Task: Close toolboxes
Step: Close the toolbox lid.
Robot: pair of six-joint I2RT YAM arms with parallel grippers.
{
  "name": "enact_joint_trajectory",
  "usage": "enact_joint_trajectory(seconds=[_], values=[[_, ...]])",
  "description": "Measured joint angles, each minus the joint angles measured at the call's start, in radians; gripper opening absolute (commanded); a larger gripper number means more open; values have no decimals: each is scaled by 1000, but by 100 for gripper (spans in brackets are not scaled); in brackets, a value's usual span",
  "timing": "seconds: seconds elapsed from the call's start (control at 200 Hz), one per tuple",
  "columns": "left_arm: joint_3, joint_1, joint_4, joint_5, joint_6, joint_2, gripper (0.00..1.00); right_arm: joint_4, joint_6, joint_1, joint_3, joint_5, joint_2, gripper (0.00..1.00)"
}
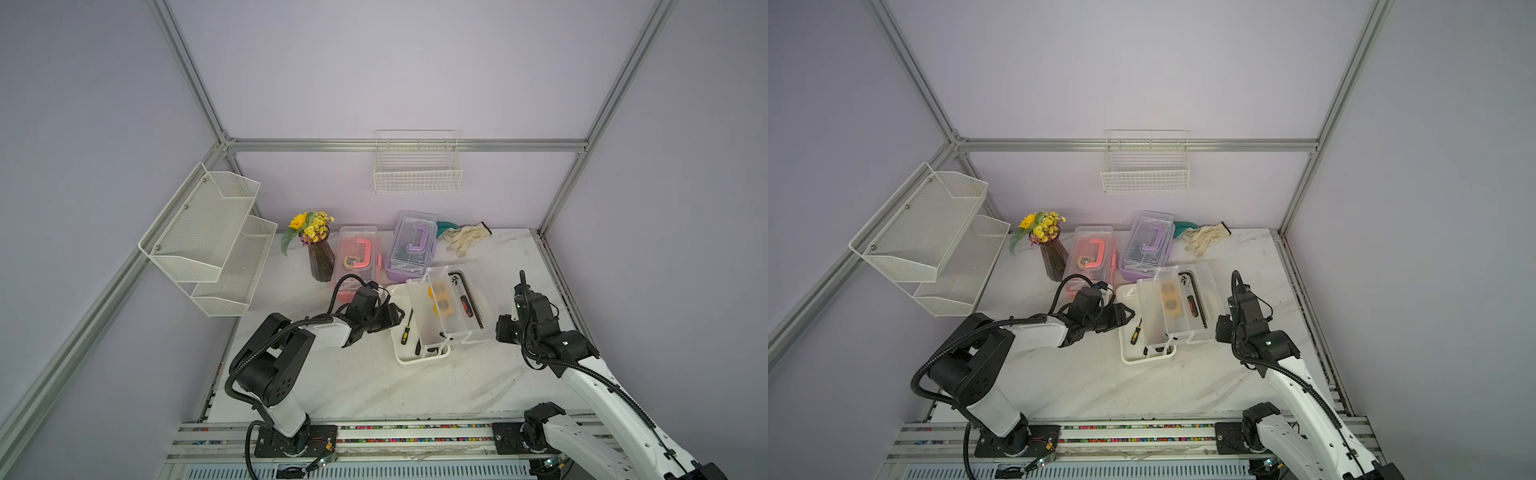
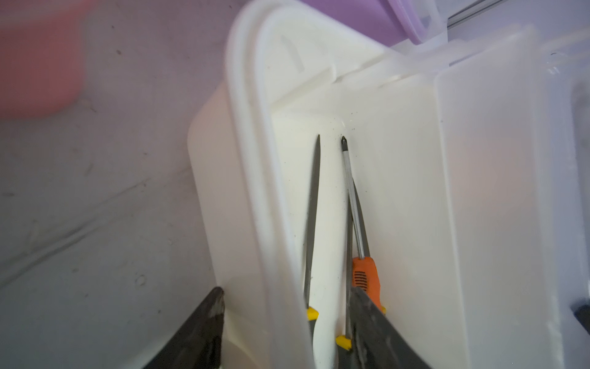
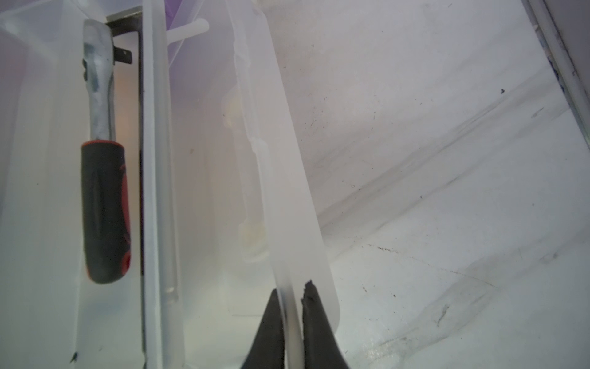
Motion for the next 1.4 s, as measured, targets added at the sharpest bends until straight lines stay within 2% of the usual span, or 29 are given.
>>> enact_joint_trajectory(seconds=[0.19, 0.38, 0.565, 0.69, 1.11, 1.23, 1.4], values=[[3, -12, 2, -18, -1, 12, 62, -2, -27, 93, 54, 78, 8, 2], [4, -21, 4, -37, -3, 16, 62, 7, -57, 215, 148, 171, 76, 2], [4, -21, 6, -41, -9, 18, 63, 48, -73, 397, 245, 254, 163, 3], [4, -27, 7, -39, -17, 17, 63, 72, -92, 538, 306, 362, 256, 4], [0, -27, 10, -22, -22, 11, 66, 158, -83, 811, 310, 623, 430, 10], [-19, -19, 10, -23, -27, -10, 69, 224, -50, 858, 283, 628, 455, 11], [-55, -23, -19, 19, -48, -68, 73, 350, 1, 894, 267, 505, 513, 11]])
